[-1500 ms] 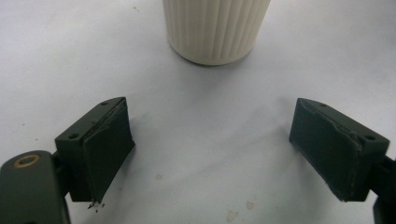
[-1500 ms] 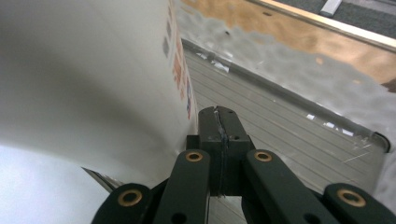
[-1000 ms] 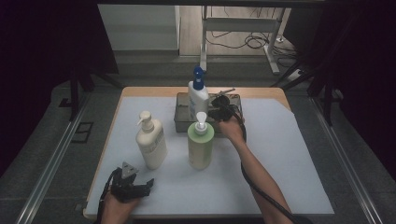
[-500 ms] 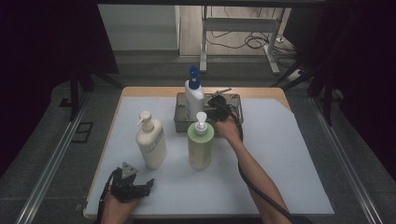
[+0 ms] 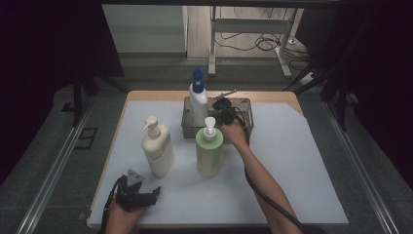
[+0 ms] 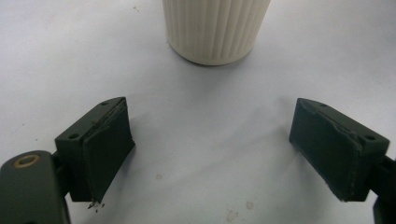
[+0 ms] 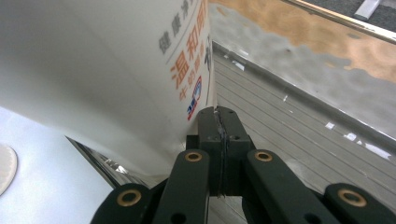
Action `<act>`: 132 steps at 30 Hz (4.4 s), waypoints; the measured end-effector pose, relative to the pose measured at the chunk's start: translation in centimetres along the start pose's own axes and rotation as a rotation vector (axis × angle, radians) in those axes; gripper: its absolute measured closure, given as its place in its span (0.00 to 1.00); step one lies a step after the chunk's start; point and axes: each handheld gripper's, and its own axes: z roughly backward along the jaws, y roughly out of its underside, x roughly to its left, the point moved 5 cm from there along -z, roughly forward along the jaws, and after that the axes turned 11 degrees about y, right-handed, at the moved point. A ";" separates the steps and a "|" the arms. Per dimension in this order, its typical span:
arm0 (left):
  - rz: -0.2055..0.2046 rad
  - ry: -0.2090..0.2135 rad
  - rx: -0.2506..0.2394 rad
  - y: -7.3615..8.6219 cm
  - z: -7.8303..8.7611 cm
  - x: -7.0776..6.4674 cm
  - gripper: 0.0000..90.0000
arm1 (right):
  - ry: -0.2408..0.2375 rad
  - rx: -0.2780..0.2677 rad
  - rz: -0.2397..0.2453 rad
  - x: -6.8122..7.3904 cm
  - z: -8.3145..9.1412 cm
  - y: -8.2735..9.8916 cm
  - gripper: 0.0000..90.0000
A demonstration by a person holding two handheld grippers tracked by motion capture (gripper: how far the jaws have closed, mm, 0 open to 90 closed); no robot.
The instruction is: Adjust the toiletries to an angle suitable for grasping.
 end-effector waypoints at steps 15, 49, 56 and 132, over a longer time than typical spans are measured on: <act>0.000 0.000 0.000 0.0 0.0 0.0 0.14 | -0.027 0.005 0.018 1.4 -0.5 -0.3 0.99; -0.001 0.000 0.000 0.0 0.0 0.0 0.14 | -0.076 -0.010 0.089 3.1 0.2 -0.4 0.94; 0.000 0.001 0.000 0.0 0.0 0.0 0.14 | -0.072 -0.028 0.102 2.9 1.1 -0.3 0.88; -0.002 -0.003 -0.002 0.0 0.0 0.0 0.14 | -0.062 -0.079 0.154 -1.9 11.6 6.6 0.30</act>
